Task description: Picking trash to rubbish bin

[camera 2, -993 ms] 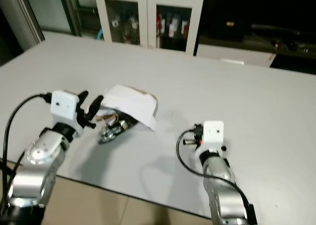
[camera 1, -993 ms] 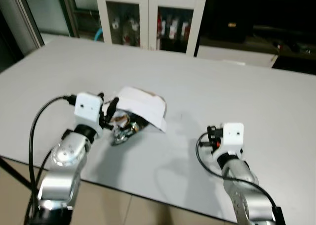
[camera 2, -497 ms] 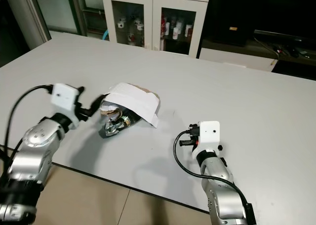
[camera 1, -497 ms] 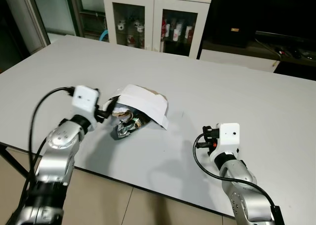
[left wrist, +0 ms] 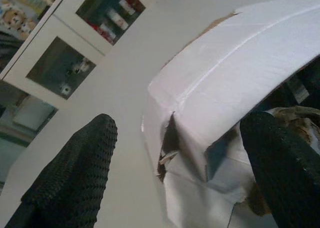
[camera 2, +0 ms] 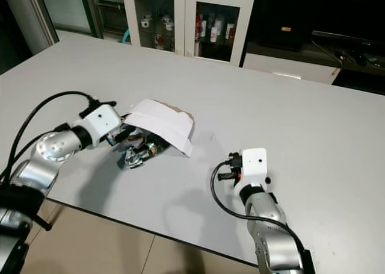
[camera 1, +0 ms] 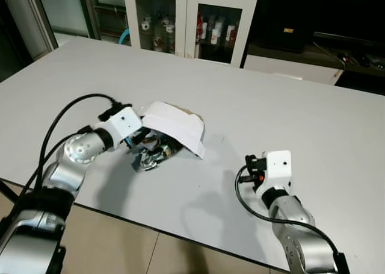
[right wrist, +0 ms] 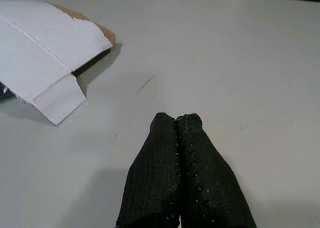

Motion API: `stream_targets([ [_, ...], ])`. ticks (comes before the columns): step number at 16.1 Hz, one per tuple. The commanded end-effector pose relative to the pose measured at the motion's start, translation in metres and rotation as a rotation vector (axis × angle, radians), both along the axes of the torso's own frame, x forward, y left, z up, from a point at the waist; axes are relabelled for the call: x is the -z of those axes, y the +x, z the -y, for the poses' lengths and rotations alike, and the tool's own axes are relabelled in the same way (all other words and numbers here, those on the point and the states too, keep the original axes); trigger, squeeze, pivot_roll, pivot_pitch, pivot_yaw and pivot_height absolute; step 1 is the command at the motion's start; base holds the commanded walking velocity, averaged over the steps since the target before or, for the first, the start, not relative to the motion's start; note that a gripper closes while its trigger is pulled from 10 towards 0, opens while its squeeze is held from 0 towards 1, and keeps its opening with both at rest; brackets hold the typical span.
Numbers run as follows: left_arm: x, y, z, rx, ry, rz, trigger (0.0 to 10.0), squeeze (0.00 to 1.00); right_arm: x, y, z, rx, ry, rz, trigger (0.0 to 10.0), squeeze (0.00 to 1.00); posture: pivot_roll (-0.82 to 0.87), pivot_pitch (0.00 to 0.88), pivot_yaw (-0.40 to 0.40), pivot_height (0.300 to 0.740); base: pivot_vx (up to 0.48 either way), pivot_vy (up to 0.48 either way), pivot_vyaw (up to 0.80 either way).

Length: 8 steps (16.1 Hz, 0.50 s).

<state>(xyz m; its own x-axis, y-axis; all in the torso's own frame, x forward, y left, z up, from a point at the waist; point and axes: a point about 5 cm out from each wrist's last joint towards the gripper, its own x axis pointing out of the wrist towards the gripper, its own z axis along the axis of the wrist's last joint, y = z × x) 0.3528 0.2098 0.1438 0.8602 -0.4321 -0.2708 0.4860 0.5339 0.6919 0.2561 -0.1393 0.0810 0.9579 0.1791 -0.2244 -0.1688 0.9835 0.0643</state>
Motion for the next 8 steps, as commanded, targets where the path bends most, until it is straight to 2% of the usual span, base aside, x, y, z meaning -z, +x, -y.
stream_targets([
  [1, 0.002, 0.003, 0.007, 0.035, 0.049, -0.006, 10.0, 0.00, -0.005, 0.000, 0.004, 0.004, -0.005, 0.008, 10.0, 0.00, -0.01, 0.023, -0.049, 0.740, 0.000, 0.000, 0.00],
  [5, 0.014, 0.011, 0.015, 0.020, 0.145, -0.006, 10.0, 0.00, -0.006, -0.001, 0.003, -0.002, -0.009, 0.005, 10.0, 0.00, -0.02, 0.026, -0.051, 0.740, 0.000, 0.000, 0.00],
  [8, 0.014, 0.018, 0.018, -0.040, 0.202, 0.091, 10.0, 0.00, -0.007, -0.001, 0.003, -0.004, -0.010, 0.007, 10.0, 0.00, -0.03, 0.027, -0.050, 0.740, 0.000, 0.000, 0.00],
])
